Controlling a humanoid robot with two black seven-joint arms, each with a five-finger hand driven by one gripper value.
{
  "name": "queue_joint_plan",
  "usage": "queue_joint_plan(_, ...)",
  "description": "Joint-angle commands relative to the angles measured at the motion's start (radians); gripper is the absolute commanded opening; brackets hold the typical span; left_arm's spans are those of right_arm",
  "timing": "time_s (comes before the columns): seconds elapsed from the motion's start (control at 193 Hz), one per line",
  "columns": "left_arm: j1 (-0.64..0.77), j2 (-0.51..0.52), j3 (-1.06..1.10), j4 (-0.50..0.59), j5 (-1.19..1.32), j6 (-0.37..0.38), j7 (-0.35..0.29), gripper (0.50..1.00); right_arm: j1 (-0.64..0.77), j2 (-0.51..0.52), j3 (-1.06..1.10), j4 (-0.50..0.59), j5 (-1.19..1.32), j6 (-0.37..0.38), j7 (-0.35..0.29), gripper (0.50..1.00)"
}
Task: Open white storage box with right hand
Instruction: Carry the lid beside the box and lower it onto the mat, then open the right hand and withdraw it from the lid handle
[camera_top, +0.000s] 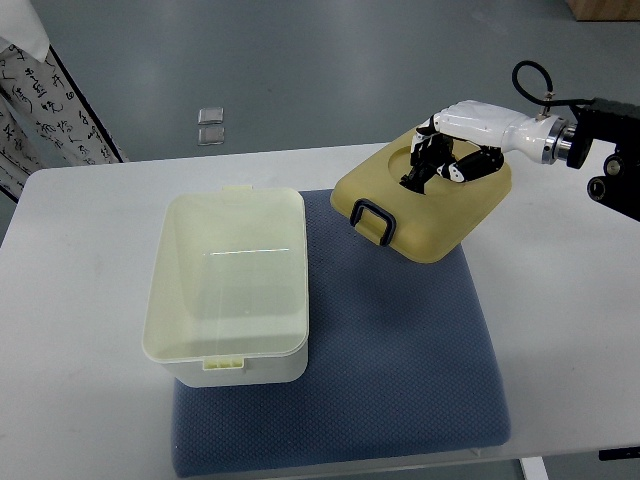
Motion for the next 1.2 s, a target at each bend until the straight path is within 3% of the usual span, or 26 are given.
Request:
queue_joint_plan(0.0, 0.000, 0.000, 0.000, 0.000, 0.000, 0.000, 0.000, 1.000, -0.017, 0.009, 0.000, 0.000, 0.000, -0.003, 0.000, 0.500)
queue_joint_plan(0.607, 0.000, 0.000, -0.002, 0.000, 0.000, 0.000, 0.000, 1.000, -0.104, 0.090, 0.000, 0.000, 0.000, -0.003, 0.000, 0.500)
queue_joint_plan(0.71, 0.000, 0.000, -0.002, 0.000, 0.000, 0.000, 0.000, 1.000, -0.109, 0.090, 0.000, 0.000, 0.001, -0.003, 0.000, 0.599)
queue_joint_plan(0.804, 0.000, 0.000, 0.000, 0.000, 0.000, -0.001, 0.000, 1.000, -0.107, 0.090, 0.000, -0.001, 0.017, -0.003, 0.000, 0.754)
queue_joint_plan(1.099, 0.000, 0.000, 0.000, 0.000, 0.000, 0.000, 0.000, 1.000, -0.107, 0.084, 0.001, 0.000, 0.118, 0.003, 0.000, 0.899)
queue_joint_plan(1.192, 0.000, 0.000, 0.000, 0.000, 0.000, -0.001, -0.001, 1.000, -0.107, 0.086, 0.027, 0.000, 0.172, 0.008, 0.000, 0.901)
